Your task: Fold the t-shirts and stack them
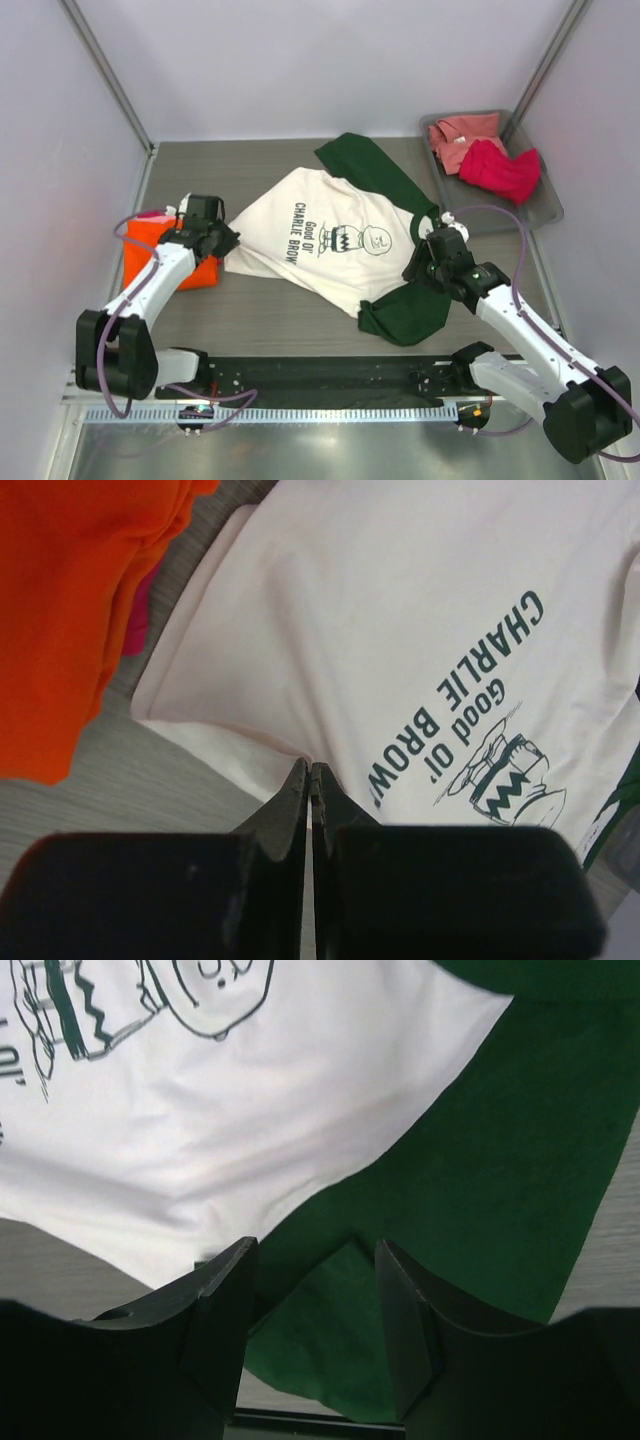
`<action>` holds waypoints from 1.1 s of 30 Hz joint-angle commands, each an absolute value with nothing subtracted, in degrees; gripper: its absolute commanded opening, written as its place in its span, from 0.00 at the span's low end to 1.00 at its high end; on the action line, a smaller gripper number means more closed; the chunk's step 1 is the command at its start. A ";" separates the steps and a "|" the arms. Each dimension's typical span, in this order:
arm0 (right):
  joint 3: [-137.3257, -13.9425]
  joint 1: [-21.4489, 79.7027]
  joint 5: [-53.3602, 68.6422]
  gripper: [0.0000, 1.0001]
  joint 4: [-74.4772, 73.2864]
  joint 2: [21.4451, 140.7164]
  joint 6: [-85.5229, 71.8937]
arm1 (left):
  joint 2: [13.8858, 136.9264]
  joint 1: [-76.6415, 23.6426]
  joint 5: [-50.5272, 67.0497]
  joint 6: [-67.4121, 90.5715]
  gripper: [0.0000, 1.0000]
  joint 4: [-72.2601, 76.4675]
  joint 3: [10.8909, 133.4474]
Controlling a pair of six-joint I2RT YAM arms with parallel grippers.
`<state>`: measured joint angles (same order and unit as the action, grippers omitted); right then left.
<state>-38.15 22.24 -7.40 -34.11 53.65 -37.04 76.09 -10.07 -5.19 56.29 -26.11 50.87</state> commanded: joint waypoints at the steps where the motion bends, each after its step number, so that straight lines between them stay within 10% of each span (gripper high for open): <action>1: -36.74 24.87 -5.79 0.56 -36.82 52.38 -39.81 | 70.42 -10.20 -6.24 54.67 0.00 -30.32 47.57; 33: -34.28 31.55 -13.97 0.42 -29.62 69.61 -47.99 | 54.32 -10.20 -9.23 54.05 0.00 -34.80 32.70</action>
